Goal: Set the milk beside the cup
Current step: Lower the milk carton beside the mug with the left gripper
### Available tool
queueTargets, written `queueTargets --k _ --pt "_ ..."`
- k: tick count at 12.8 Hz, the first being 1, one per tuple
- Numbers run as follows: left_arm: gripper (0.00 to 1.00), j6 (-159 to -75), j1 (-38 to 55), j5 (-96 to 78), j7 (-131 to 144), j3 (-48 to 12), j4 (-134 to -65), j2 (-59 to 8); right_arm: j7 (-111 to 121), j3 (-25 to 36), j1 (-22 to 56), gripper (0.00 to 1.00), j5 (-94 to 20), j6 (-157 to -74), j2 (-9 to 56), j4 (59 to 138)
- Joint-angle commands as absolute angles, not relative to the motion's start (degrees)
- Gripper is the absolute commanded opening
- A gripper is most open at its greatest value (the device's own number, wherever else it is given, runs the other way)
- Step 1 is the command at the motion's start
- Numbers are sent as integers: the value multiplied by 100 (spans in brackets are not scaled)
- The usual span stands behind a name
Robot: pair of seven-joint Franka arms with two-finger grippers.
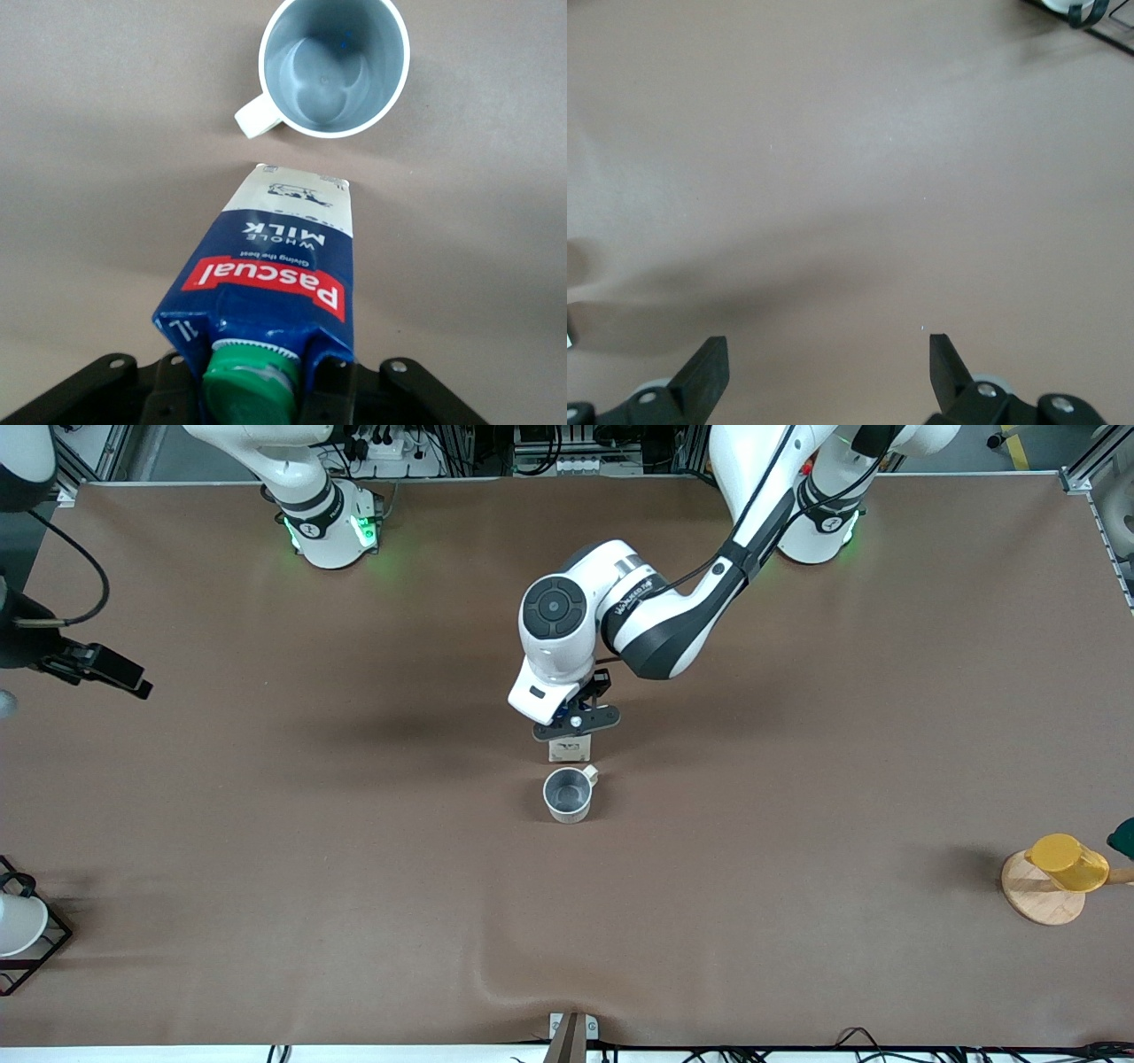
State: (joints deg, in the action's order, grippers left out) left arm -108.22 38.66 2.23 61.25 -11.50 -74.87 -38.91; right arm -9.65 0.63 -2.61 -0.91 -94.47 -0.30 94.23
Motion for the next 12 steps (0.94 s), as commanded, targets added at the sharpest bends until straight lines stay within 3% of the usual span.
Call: queueTargets --k 1,10,11,12 --pt "0 -10907 3929 369 6152 -1072 -7295 -4060 -1011 18 -325 100 -52 -9404 70 9176" --pt "0 -11241 3920 483 6152 -1055 -7304 -4263 -1020 18 -316 100 -53 -9387 79 9176" --pt "66 -11372 3903 483 6161 -1063 -7304 -4245 -1020 18 -316 100 -61 -9387 79 9176" --pt "100 -11443 3928 510 6144 -1011 -7321 -4254 -1020 18 -299 100 -44 -9378 79 9176"
